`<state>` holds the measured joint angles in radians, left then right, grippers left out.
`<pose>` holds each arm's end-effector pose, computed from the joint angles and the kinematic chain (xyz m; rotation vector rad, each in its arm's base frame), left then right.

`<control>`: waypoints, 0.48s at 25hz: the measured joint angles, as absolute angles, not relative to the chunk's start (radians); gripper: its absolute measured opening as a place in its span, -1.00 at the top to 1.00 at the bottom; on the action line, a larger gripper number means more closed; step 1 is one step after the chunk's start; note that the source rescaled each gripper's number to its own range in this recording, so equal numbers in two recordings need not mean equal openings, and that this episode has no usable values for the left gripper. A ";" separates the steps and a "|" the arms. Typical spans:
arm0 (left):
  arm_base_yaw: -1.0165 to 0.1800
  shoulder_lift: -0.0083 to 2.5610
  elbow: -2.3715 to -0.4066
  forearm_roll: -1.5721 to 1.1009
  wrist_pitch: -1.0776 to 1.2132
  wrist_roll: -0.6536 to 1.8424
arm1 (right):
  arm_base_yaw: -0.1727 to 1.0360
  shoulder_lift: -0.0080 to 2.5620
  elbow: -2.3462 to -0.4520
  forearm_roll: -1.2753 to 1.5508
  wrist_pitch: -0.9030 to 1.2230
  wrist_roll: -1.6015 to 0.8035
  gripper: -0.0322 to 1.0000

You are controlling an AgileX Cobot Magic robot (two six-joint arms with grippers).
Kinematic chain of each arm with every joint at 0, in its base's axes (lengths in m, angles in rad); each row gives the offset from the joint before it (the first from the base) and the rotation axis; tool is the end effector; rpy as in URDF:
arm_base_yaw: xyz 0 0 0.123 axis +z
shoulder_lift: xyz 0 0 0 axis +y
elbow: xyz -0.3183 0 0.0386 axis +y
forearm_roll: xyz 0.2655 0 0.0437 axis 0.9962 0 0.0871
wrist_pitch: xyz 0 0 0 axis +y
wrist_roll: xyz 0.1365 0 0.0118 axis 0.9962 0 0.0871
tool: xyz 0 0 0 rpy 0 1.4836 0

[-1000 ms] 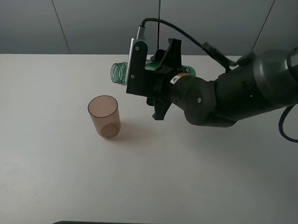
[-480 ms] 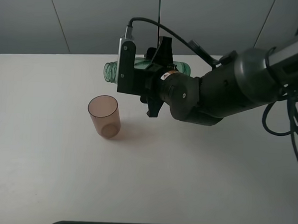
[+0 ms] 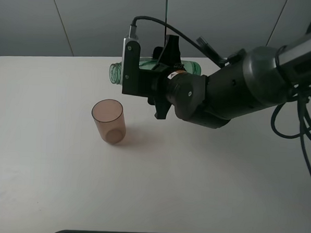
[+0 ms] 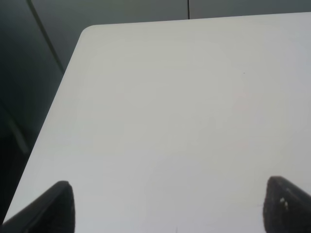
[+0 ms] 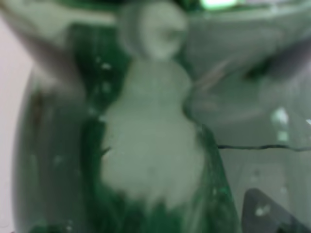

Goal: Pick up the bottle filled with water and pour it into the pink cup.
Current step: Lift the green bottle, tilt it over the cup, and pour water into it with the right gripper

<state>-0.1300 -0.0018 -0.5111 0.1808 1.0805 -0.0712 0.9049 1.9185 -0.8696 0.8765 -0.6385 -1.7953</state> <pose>0.0146 0.0200 0.2676 0.0481 2.0385 0.0906 0.3092 0.2922 0.1403 -1.5266 1.4059 -0.5708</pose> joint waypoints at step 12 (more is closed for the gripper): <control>-0.130 -0.002 -0.511 0.181 1.081 -0.069 | 0.905 1.919 -0.870 0.890 -0.638 -1.879 0.94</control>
